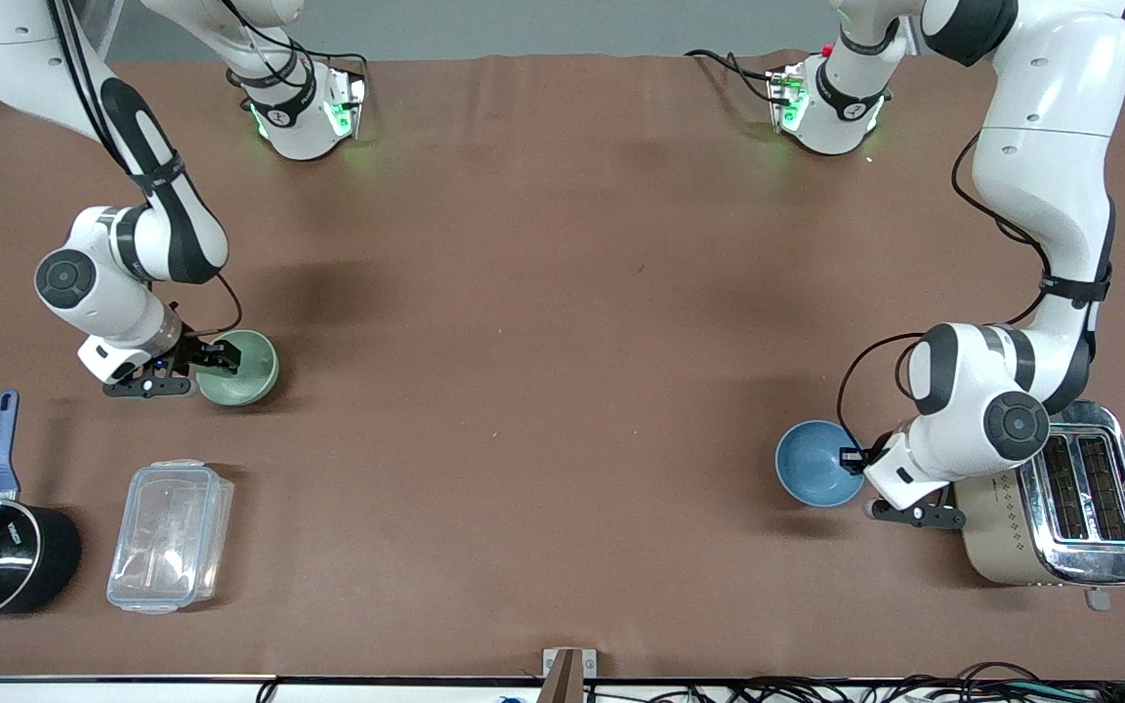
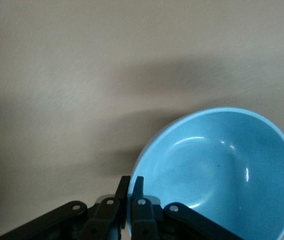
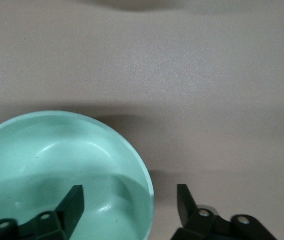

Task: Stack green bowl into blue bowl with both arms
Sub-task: 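Slide the blue bowl inward with the left gripper while the right gripper grips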

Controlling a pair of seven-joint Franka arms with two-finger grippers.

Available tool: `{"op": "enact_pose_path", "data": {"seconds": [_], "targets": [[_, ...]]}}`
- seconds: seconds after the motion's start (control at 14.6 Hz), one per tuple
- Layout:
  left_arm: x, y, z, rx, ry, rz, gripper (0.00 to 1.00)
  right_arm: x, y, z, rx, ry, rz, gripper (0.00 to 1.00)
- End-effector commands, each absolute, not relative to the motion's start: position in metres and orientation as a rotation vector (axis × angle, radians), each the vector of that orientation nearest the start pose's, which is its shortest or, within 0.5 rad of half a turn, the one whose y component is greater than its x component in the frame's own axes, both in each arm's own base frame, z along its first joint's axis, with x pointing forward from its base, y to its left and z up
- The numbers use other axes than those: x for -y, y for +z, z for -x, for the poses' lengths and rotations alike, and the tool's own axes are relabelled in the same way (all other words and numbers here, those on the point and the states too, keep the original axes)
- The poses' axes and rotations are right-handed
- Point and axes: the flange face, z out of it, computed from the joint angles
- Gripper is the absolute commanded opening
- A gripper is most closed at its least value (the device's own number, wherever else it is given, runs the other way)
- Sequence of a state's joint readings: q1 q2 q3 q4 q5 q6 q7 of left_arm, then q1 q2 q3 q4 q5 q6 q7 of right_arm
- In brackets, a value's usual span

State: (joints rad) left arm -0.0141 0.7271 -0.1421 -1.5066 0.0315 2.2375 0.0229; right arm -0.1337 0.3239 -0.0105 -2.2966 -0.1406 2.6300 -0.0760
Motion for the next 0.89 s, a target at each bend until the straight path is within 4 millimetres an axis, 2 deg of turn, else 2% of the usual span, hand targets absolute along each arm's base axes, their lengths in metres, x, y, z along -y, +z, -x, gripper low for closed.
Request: {"op": "enact_pose_path", "data": {"seconds": [0.0, 0.21, 0.34, 0.41, 0.48, 0.55, 0.68, 0.82], "targets": [[0.143, 0.278, -0.703, -0.326, -0.041, 3.238, 0.0, 0.074, 0.207, -0.519, 0.113, -0.015, 3.218, 0.42], [0.223, 0.293, -0.683, -0.217, -0.013, 3.326, 0.0, 0.078, 0.203, -0.518, 0.099, -0.015, 3.217, 0.23], [0.301, 0.286, -0.652, -0.16, 0.051, 3.345, 0.0, 0.081, 0.203, -0.518, 0.082, -0.012, 3.218, 0.01], [0.34, 0.283, -0.636, -0.152, 0.061, 3.345, 0.0, 0.082, 0.204, -0.518, 0.078, 0.002, 3.218, 0.0], [0.37, 0.28, -0.626, -0.137, 0.067, 3.348, 0.0, 0.082, 0.207, -0.518, 0.077, 0.01, 3.219, 0.0], [0.391, 0.269, -0.615, -0.128, 0.097, 3.346, 0.0, 0.08, 0.214, -0.521, 0.08, 0.025, 3.221, 0.0], [0.431, 0.249, -0.592, -0.146, 0.091, 3.36, 0.01, 0.068, 0.253, -0.531, 0.084, 0.112, 3.227, 0.0], [0.46, 0.228, -0.572, -0.114, 0.09, 3.375, 0.01, 0.044, 0.292, -0.548, 0.067, 0.194, 3.21, 0.0]]}}
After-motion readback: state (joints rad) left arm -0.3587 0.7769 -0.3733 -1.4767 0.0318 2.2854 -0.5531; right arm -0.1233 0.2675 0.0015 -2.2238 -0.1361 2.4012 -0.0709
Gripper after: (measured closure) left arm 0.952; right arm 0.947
